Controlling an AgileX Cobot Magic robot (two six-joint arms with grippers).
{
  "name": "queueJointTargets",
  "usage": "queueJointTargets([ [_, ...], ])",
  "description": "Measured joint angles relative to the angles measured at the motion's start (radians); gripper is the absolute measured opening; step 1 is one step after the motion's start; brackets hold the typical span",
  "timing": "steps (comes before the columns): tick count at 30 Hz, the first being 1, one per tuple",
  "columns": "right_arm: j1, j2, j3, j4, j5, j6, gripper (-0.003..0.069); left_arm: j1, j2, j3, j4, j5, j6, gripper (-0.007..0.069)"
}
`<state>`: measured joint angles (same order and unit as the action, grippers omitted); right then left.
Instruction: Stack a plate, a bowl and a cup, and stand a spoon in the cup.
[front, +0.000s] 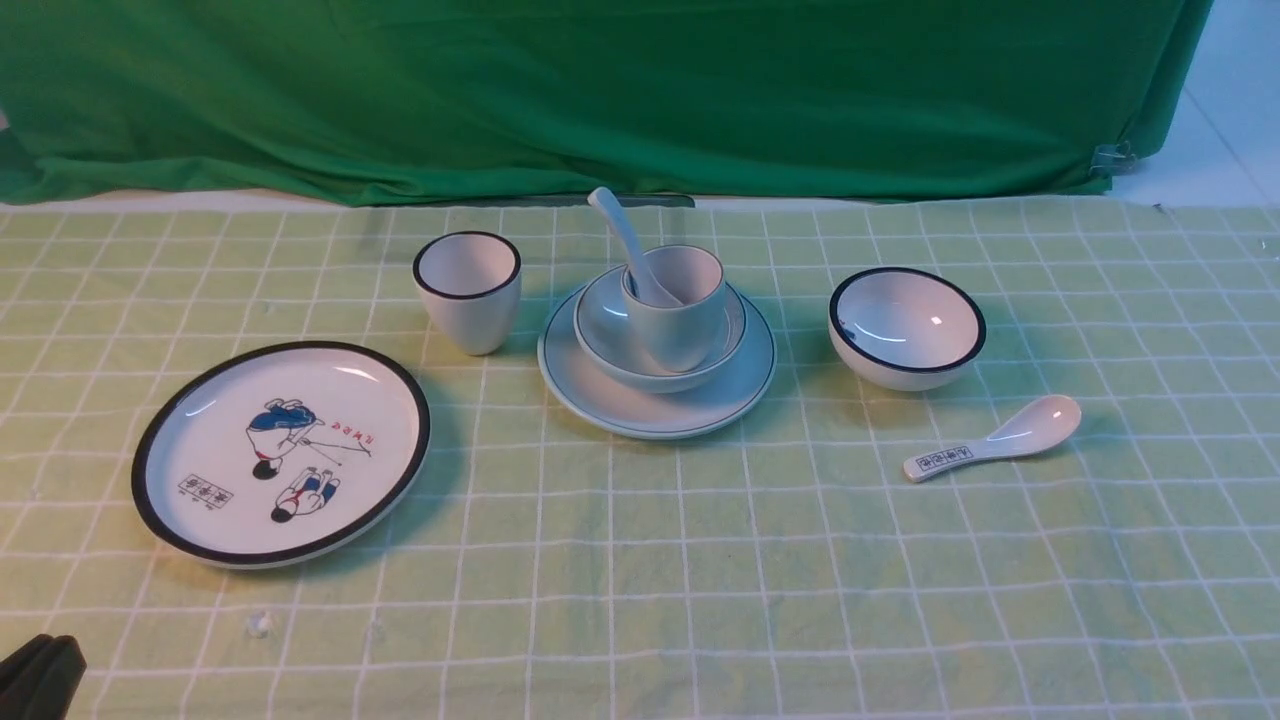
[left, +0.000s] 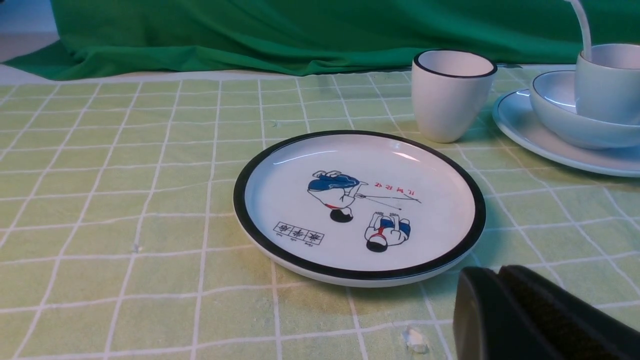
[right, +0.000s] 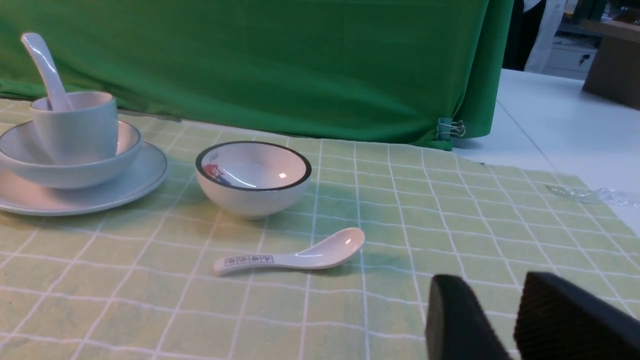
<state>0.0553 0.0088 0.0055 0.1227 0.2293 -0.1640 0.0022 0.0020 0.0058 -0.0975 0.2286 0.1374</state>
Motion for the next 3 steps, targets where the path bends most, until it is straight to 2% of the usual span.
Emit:
queueJointTargets([
  [3, 0.000, 0.000, 0.000, 0.000, 0.000, 0.000, 0.0237, 0.000, 0.000, 0.000, 0.000, 0.000, 0.000, 0.0017],
])
